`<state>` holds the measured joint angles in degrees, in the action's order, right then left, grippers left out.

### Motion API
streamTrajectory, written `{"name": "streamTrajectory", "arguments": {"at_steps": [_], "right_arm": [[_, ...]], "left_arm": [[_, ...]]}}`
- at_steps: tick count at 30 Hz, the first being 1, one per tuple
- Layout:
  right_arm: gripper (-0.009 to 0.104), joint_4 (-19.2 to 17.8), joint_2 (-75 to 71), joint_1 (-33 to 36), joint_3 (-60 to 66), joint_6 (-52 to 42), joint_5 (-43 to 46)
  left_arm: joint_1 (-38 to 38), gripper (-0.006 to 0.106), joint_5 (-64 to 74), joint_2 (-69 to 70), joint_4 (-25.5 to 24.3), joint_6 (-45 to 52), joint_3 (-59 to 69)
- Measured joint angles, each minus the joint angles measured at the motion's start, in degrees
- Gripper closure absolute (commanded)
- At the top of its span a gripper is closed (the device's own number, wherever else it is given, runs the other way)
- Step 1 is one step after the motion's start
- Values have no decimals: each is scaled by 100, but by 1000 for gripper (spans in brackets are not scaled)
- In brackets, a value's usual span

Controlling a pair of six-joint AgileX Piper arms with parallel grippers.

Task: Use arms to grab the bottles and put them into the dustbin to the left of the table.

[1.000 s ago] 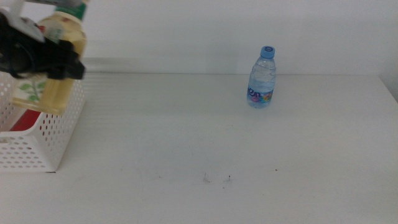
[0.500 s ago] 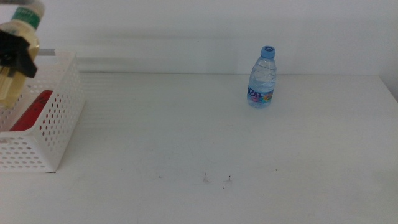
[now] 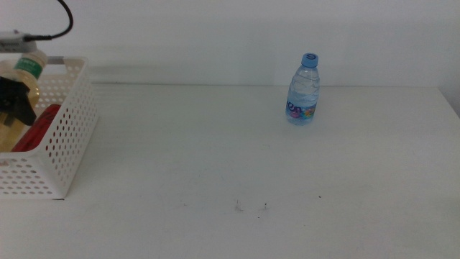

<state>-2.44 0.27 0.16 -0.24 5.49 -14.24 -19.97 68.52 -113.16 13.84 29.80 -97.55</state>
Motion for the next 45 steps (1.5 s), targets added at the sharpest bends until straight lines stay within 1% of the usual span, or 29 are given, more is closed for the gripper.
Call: {"name": "streamTrajectory", "arguments": {"at_steps": [5, 8, 10, 11, 13, 16, 17, 22, 27, 35, 40, 45], "right_arm": [[5, 0, 0, 0, 0, 0, 0], [5, 0, 0, 0, 0, 0, 0], [5, 0, 0, 0, 0, 0, 0], [5, 0, 0, 0, 0, 0, 0], [5, 0, 0, 0, 0, 0, 0], [5, 0, 0, 0, 0, 0, 0], [5, 0, 0, 0, 0, 0, 0], [5, 0, 0, 0, 0, 0, 0], [5, 0, 0, 0, 0, 0, 0], [5, 0, 0, 0, 0, 0, 0], [5, 0, 0, 0, 0, 0, 0], [5, 0, 0, 0, 0, 0, 0]], "left_arm": [[0, 75, -58, -170, 0, 123, 0], [0, 66, -157, -244, 0, 147, 0], [0, 56, -212, -302, -27, 158, -11], [0, 49, -240, -311, -38, 158, -11], [0, 34, -240, -352, -69, 158, -11], [0, 9, -267, -379, -99, 170, -11], [0, 7, -325, -366, -99, 170, -45], [0, 7, -349, -321, -89, 125, -66], [157, 7, -269, 124, -122, -45, -66], [723, 7, -283, 1433, -135, -199, 72], [1206, 7, -821, 2503, -135, -212, 714], [1690, 7, -1432, 3600, 194, -100, 1441]]}}
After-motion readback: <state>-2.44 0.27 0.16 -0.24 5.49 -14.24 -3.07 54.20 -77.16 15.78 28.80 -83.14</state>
